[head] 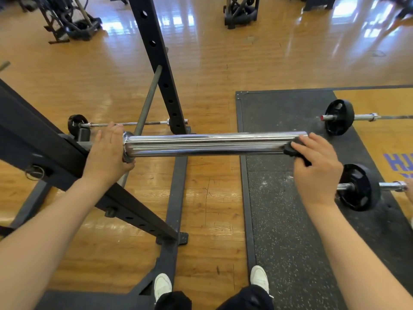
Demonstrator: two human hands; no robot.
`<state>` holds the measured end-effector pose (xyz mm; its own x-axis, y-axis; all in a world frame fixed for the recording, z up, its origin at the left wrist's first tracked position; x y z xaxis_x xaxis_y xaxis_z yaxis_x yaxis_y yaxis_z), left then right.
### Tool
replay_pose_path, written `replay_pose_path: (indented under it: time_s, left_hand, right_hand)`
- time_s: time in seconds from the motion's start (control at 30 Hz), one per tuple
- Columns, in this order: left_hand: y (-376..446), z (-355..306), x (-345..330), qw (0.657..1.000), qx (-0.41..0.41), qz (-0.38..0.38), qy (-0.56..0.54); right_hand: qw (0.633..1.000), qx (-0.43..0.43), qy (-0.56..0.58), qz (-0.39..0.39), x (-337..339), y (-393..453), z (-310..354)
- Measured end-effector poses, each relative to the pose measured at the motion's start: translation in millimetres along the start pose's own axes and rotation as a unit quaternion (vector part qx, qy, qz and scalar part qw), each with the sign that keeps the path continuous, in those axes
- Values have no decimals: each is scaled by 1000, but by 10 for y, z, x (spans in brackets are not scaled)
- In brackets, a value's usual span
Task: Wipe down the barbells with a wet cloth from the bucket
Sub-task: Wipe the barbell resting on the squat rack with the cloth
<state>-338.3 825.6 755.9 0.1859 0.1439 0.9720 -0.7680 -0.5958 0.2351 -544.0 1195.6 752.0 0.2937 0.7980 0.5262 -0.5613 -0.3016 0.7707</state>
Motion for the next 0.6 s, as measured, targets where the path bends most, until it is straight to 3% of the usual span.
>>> replay_pose_path:
  time_s: [0.17, 0.33, 0.6]
  left_hand:
    - [130, 4, 45, 994, -26, 95, 41]
    - [-175, -72, 119, 996, -31, -37, 79]
    - [-108, -63, -1, 999, -24, -44, 10]
  right_hand:
    - [1000, -10, 2, 16, -76, 206, -39]
    - [1000, 1, -3, 3, -6, -97, -46]
    - [1000, -4, -3, 11, -63, 83, -36]
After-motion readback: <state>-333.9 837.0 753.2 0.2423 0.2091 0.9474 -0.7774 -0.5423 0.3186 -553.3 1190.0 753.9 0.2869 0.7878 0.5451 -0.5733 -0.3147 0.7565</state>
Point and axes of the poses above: each hand's wrist, its own y-axis towards the middle knuckle, its own x-axis out of the back of the hand, z = x × y, the point moved 6 cm from there along y, towards the middle knuckle, and after that the axes turned 8 degrees about x, right-handed, at the moved point
